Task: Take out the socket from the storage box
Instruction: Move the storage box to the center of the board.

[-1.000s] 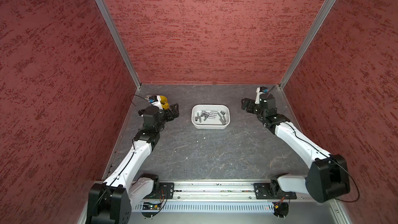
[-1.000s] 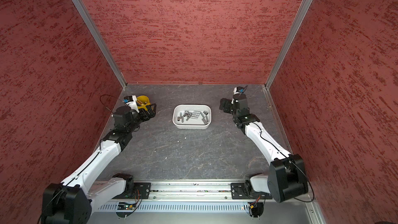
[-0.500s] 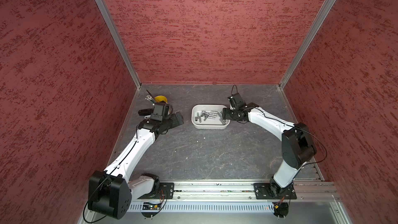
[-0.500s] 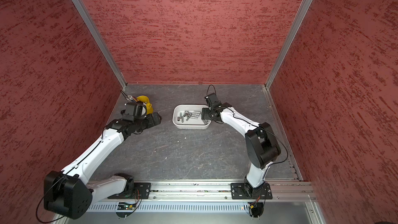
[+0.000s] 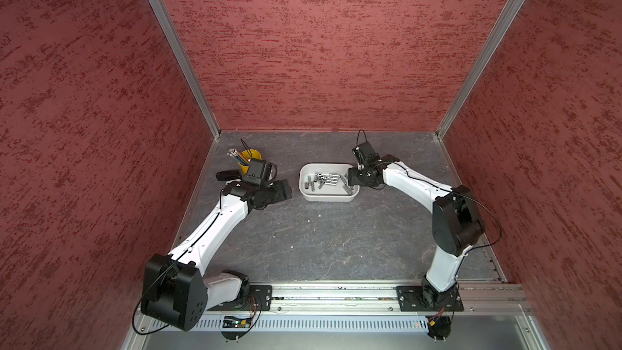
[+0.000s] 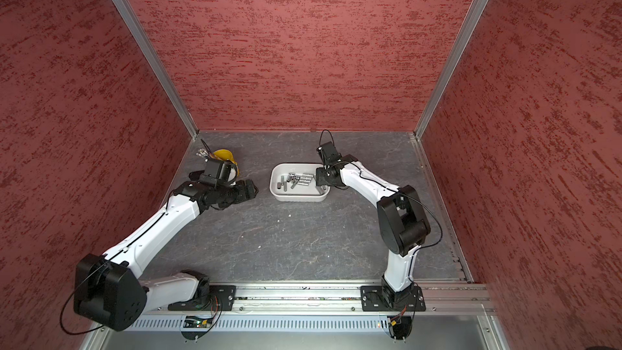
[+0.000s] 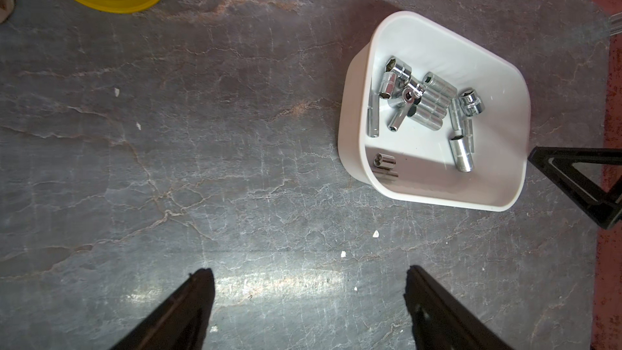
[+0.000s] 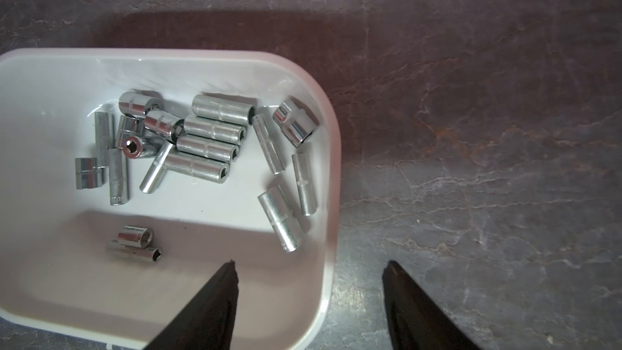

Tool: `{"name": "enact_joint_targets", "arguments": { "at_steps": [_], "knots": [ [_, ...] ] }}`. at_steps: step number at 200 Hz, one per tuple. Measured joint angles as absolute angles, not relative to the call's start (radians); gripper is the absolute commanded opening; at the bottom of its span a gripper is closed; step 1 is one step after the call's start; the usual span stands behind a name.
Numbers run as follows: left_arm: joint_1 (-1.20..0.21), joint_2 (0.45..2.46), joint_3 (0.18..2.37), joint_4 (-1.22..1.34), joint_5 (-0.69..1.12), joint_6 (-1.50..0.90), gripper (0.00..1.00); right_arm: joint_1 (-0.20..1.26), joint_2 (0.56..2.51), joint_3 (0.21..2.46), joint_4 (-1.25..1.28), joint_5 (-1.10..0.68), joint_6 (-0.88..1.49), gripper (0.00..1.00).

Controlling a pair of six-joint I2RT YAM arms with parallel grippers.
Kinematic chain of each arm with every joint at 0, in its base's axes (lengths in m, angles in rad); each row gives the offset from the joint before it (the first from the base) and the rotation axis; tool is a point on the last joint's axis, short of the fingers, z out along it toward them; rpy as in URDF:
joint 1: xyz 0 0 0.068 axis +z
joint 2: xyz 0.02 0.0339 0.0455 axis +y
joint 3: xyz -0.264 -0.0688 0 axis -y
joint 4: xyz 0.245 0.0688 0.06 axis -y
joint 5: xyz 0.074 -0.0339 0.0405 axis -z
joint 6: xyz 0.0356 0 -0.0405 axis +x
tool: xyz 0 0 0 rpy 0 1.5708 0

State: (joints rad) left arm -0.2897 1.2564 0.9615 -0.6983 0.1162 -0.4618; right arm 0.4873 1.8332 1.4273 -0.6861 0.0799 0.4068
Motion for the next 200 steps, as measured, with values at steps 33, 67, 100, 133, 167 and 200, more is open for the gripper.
{"name": "enact_joint_targets", "arguments": {
  "at_steps": [33, 67, 100, 133, 167, 200],
  "knots": [
    [-0.319, 1.308, 1.007, -0.712, 0.126, -0.455, 0.85, 0.49, 1.855, 1.492, -0.72, 0.079, 0.372, 0.6],
    [-0.345, 1.39, 1.082, -0.714, 0.134, -0.454, 0.84, 0.49, 1.892, 1.575, -0.768, 0.101, 0.341, 0.59],
    [-0.36, 1.539, 1.166, -0.693, 0.135, -0.452, 0.83, 0.49, 1.908, 1.581, -0.796, 0.131, 0.343, 0.58],
    [-0.381, 1.703, 1.257, -0.685, 0.133, -0.439, 0.8, 0.489, 1.952, 1.581, -0.807, 0.143, 0.348, 0.56],
    [-0.397, 1.805, 1.306, -0.672, 0.138, -0.434, 0.77, 0.484, 2.01, 1.581, -0.806, 0.142, 0.362, 0.55],
    [-0.407, 1.87, 1.362, -0.671, 0.134, -0.432, 0.71, 0.471, 2.028, 1.581, -0.809, 0.14, 0.378, 0.54]
  ]
}}
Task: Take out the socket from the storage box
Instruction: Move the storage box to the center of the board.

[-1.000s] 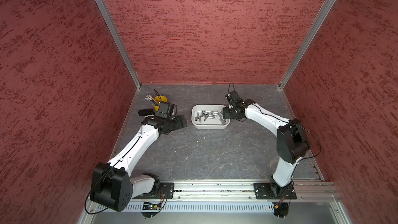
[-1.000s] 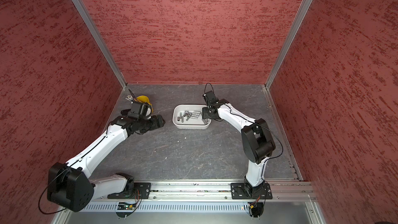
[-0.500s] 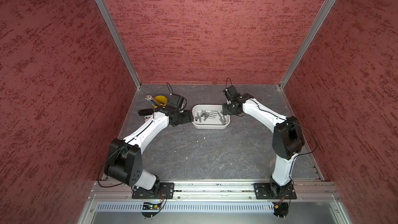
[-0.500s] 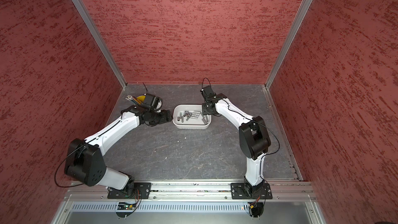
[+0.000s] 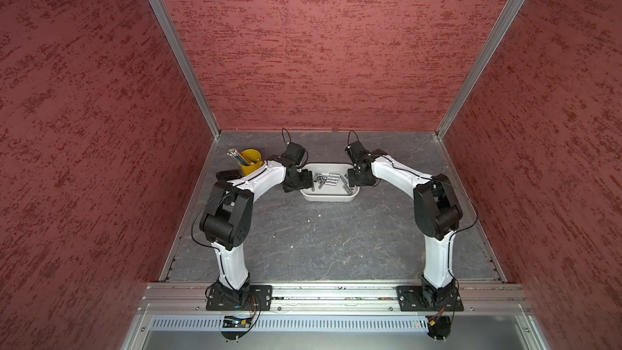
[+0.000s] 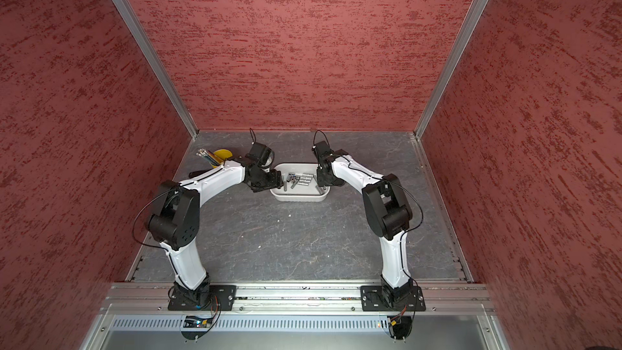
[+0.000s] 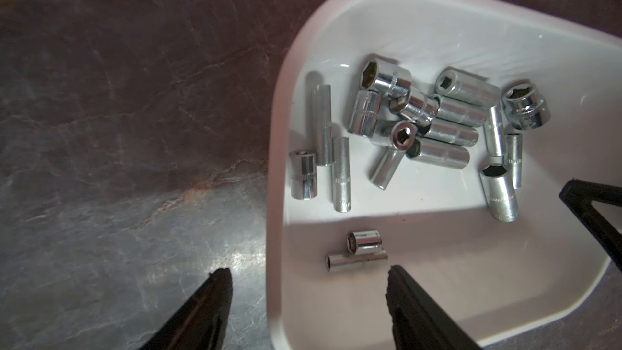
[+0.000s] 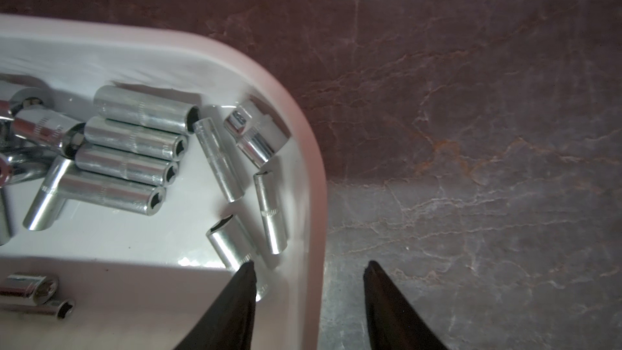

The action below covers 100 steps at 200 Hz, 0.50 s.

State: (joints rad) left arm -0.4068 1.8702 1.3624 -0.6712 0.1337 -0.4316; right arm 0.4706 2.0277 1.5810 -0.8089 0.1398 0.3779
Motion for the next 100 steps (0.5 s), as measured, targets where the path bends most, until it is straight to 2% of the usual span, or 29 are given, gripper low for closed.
{"name": "enact_joint_targets", "arguments": {
  "at_steps": [36, 100],
  "knots": [
    [-0.416, 1.909, 1.384, -0.681, 0.093, -0.434, 0.66, 0.446, 2.029, 1.581, -0.83, 0.134, 0.392, 0.54],
    [-0.43, 1.882, 1.286, -0.691, 0.07, -0.447, 0.66, 0.44, 2.011, 1.495, -0.816, 0.106, 0.394, 0.53]
  ]
}}
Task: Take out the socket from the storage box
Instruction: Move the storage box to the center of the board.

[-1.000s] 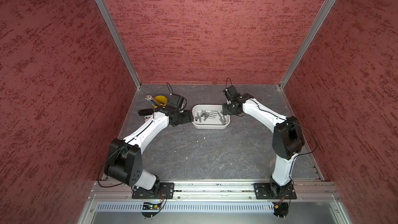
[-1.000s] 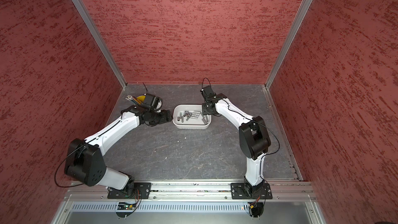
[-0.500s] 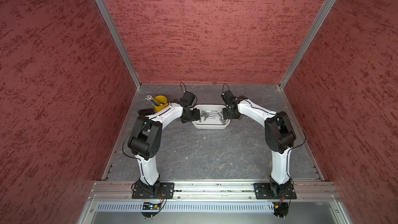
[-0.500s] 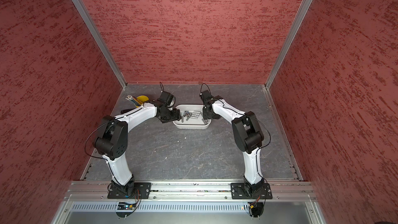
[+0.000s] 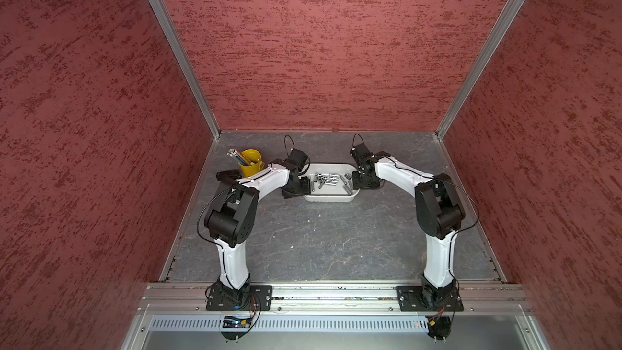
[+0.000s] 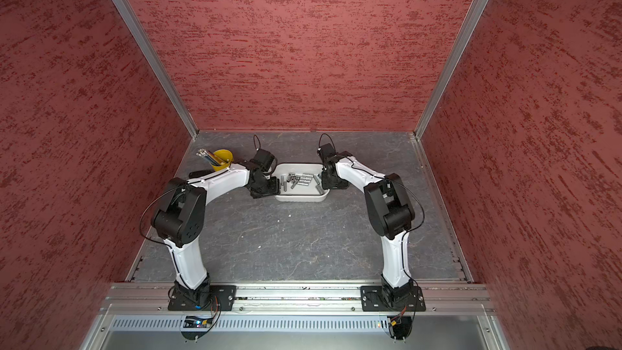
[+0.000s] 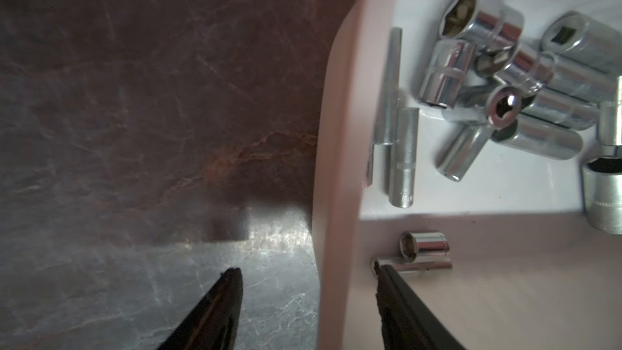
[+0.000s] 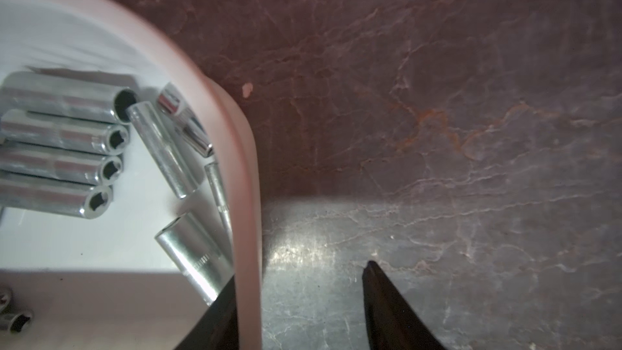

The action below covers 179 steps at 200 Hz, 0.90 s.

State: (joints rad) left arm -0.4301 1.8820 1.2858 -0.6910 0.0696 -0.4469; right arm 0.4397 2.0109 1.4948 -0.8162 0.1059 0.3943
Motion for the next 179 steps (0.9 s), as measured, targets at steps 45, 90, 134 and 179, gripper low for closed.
{"name": "enact_joint_targets", "arguments": {
  "at_steps": [45, 90, 134, 179],
  "knots": [
    [-0.482, 1.796, 1.202, -0.694, 0.069, -0.465, 0.66, 0.44, 1.928, 1.354, -0.822, 0.075, 0.39, 0.52],
    [-0.524, 1.717, 1.124, -0.695, 0.069, -0.49, 0.69, 0.44, 1.851, 1.26, -0.835, 0.045, 0.384, 0.57],
    [-0.532, 1.696, 1.118, -0.713, 0.053, -0.501, 0.79, 0.439, 1.847, 1.274, -0.861, 0.045, 0.358, 0.64],
    [-0.527, 1.622, 1.156, -0.765, 0.025, -0.493, 0.81, 0.44, 1.806, 1.353, -0.878, 0.037, 0.287, 0.61]
  ]
}}
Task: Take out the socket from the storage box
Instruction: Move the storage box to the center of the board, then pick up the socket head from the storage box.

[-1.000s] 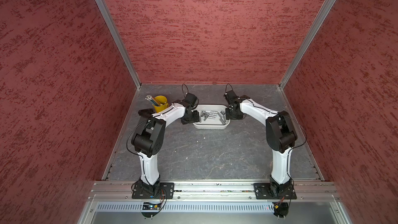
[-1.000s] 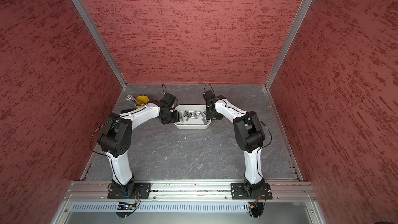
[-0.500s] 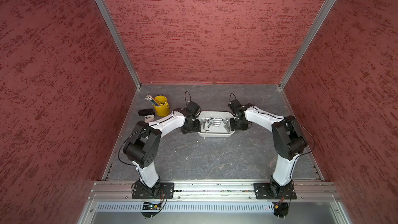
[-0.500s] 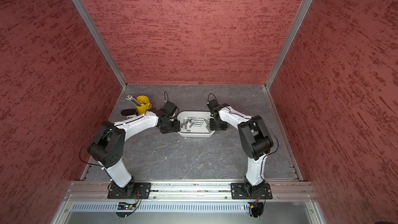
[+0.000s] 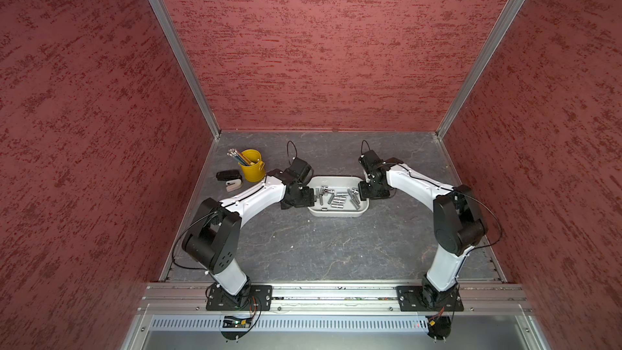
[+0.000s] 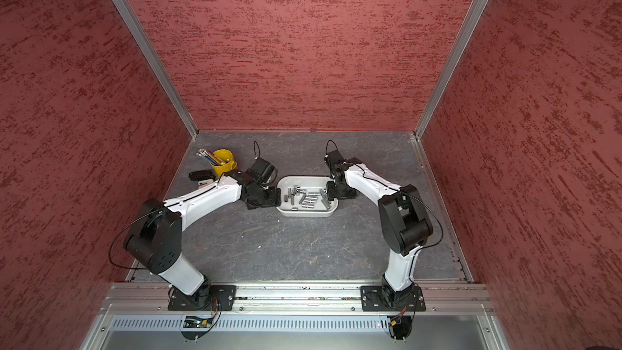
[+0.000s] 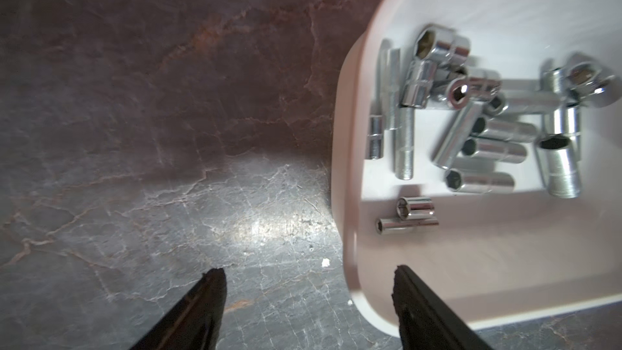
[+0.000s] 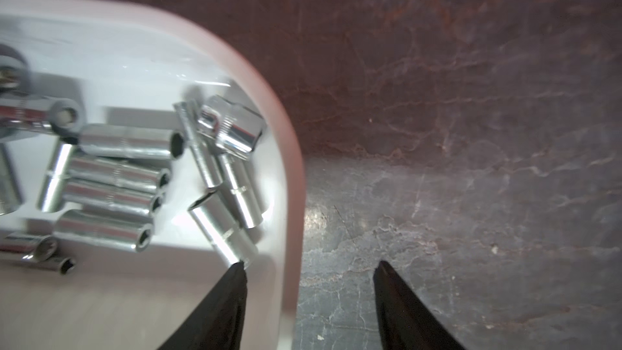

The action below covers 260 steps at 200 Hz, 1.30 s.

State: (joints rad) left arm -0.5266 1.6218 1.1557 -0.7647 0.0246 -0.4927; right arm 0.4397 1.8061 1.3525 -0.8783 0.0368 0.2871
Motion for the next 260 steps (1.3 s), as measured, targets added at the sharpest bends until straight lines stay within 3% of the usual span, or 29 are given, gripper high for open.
{"name": "enact_joint_targets", "arguments": {
  "at_steps": [54, 87, 141, 260],
  "knots": [
    [-0.473, 1.489, 1.172, -0.797, 0.021, -0.454, 0.79, 0.451, 1.803, 1.472, -0.881, -0.033, 0.14, 0.4],
    [-0.447, 1.427, 1.172, -0.831, 0.022, -0.428, 0.79, 0.472, 1.888, 1.551, -0.883, -0.064, 0.057, 0.37],
    [-0.415, 1.343, 1.145, -0.857, 0.028, -0.391, 0.79, 0.504, 2.028, 1.597, -0.89, -0.021, -0.015, 0.36],
    [-0.408, 1.305, 1.126, -0.86, 0.028, -0.384, 0.78, 0.506, 2.094, 1.631, -0.896, 0.128, -0.07, 0.36]
  ]
}}
